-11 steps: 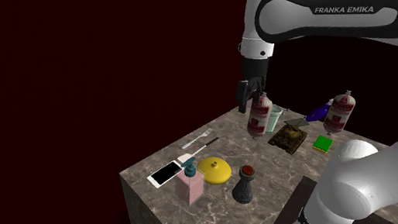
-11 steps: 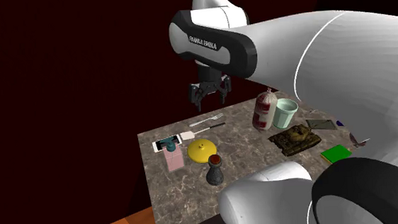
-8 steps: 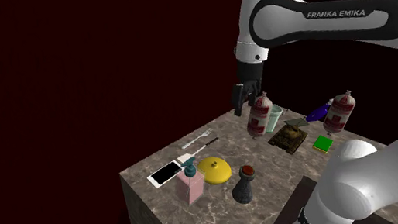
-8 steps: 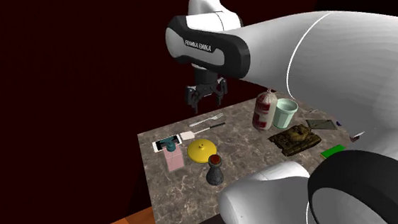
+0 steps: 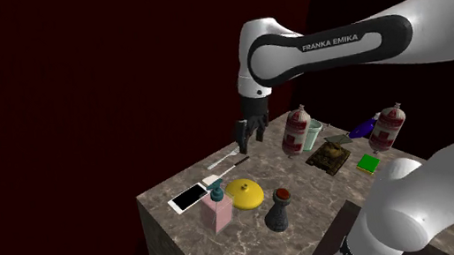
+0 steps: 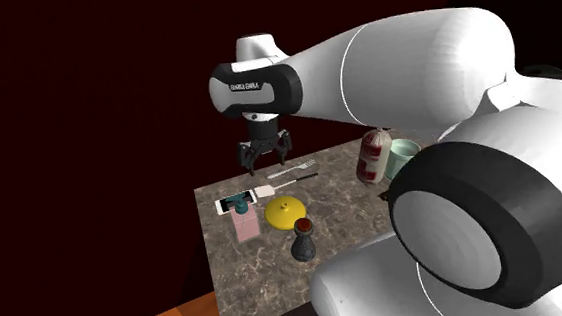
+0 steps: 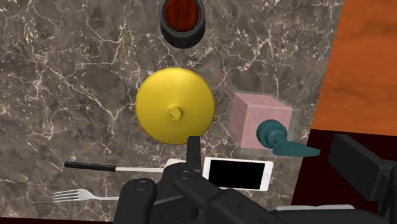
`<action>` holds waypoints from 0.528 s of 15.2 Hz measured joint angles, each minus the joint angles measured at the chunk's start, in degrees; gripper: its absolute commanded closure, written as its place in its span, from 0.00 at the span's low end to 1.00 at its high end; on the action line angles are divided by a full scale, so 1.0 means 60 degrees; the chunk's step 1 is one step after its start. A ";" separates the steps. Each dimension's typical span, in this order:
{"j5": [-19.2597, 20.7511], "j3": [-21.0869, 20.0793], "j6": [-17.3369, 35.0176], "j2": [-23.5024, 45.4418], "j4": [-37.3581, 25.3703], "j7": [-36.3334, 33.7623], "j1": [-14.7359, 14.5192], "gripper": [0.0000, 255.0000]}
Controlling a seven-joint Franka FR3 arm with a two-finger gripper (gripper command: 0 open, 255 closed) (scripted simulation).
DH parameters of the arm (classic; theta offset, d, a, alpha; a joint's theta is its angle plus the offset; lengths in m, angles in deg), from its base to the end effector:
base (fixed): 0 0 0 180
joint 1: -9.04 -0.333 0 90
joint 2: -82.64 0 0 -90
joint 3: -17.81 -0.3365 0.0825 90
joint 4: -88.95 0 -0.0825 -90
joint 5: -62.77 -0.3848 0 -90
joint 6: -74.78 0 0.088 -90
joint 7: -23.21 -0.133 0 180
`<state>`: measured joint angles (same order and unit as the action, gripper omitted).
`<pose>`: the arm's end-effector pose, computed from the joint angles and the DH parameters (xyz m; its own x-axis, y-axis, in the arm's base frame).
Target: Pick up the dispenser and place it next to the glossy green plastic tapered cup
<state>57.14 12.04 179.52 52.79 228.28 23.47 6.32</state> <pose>0.3658 0.0673 0.4745 0.9904 0.1095 -0.0844 0.1062 -0.9934 -0.0429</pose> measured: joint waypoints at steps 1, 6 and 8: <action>-0.0066 -0.0092 0.0274 0.0276 0.0019 -0.0041 -0.0064 0.00; -0.0334 -0.0547 0.1413 0.1715 -0.0194 -0.0268 -0.0371 0.00; -0.0380 -0.0698 0.1844 0.2378 -0.0392 -0.0328 -0.0463 0.00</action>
<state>54.86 7.85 190.59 67.06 225.93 21.50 3.54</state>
